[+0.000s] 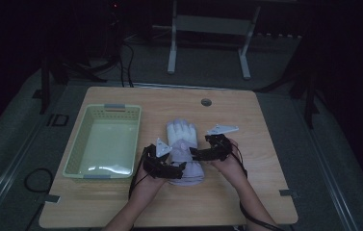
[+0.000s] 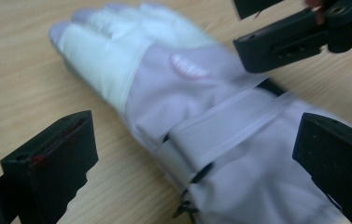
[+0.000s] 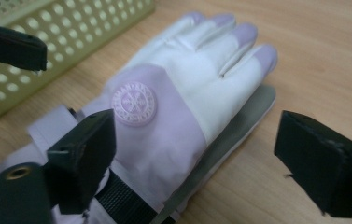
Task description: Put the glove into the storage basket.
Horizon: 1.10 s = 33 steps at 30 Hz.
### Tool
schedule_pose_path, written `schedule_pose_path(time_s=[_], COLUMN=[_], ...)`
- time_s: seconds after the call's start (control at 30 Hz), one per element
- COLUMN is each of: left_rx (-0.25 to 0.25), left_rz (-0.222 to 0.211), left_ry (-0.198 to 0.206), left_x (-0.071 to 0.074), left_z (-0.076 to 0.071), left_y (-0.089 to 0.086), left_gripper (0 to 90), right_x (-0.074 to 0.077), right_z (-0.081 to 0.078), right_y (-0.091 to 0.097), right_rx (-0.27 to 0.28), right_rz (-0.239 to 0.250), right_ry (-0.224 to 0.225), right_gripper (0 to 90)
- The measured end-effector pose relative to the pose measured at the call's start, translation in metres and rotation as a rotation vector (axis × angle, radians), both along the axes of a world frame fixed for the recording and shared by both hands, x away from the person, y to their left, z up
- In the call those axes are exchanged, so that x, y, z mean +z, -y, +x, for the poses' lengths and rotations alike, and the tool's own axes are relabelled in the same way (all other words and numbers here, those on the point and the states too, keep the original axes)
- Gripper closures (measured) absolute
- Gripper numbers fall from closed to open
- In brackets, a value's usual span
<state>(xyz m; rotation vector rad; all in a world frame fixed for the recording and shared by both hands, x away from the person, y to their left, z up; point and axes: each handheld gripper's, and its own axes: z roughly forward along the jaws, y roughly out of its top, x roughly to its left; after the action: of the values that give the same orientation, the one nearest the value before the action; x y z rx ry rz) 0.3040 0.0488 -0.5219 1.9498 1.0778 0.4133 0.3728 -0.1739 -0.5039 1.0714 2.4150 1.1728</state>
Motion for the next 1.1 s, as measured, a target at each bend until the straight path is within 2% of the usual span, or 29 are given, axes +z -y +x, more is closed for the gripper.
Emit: schedule_pose_path(time_s=[0.07,0.1,0.2,0.4,0.5,0.63,0.67,0.73,0.83,0.87,0.9,1.03,1.1], left_rx=[0.018,0.017,0.018,0.021,0.018,0.014,0.013,0.008,-0.015,-0.033,-0.057,-0.078,-0.081], left_rz=[0.011,0.014,-0.025,-0.056,-0.093,-0.116,-0.122,-0.141,-0.142,-0.153,-0.182,-0.165,-0.155], left_ry=[-0.025,-0.048,-0.115,-0.18,-0.233,-0.274,-0.283,-0.308,-0.306,-0.314,-0.339,-0.334,-0.321], left_x=[-0.006,-0.009,-0.016,-0.028,-0.034,-0.039,-0.04,-0.043,-0.044,-0.044,-0.044,-0.043,-0.04], left_z=[0.002,0.004,0.007,0.01,0.013,0.017,0.018,0.02,0.021,0.022,0.023,0.024,0.023], left_y=[0.002,0.002,0.001,0.003,0.001,0.0,0.0,-0.001,-0.002,-0.002,-0.003,-0.004,-0.004], left_gripper=[12.6,14.6,14.8,13.6,13.6,13.8,13.8,14.1,16.0,19.0,25.2,38.2,45.5], right_x=[-0.005,-0.008,-0.018,-0.036,-0.042,-0.046,-0.047,-0.049,-0.049,-0.049,-0.048,-0.042,-0.041], right_z=[0.003,0.005,0.009,0.012,0.015,0.019,0.02,0.022,0.021,0.021,0.02,0.015,0.013], right_y=[-0.002,-0.003,-0.004,0.0,0.003,0.005,0.005,0.006,0.006,0.006,0.005,0.0,-0.002], right_rx=[-0.007,-0.015,-0.026,-0.04,-0.023,-0.013,-0.005,0.045,0.072,0.076,0.078,0.066,0.054], right_rz=[-0.012,-0.023,-0.043,-0.032,-0.015,-0.007,-0.005,0.029,0.053,0.052,0.048,0.007,-0.004], right_ry=[-0.016,-0.034,-0.071,-0.147,-0.195,-0.263,-0.276,-0.296,-0.311,-0.31,-0.309,-0.271,-0.257], right_gripper=[15.3,16.3,16.2,14.4,17.9,24.5,31.1,42.4,53.2,56.5,60.0,72.7,76.3])
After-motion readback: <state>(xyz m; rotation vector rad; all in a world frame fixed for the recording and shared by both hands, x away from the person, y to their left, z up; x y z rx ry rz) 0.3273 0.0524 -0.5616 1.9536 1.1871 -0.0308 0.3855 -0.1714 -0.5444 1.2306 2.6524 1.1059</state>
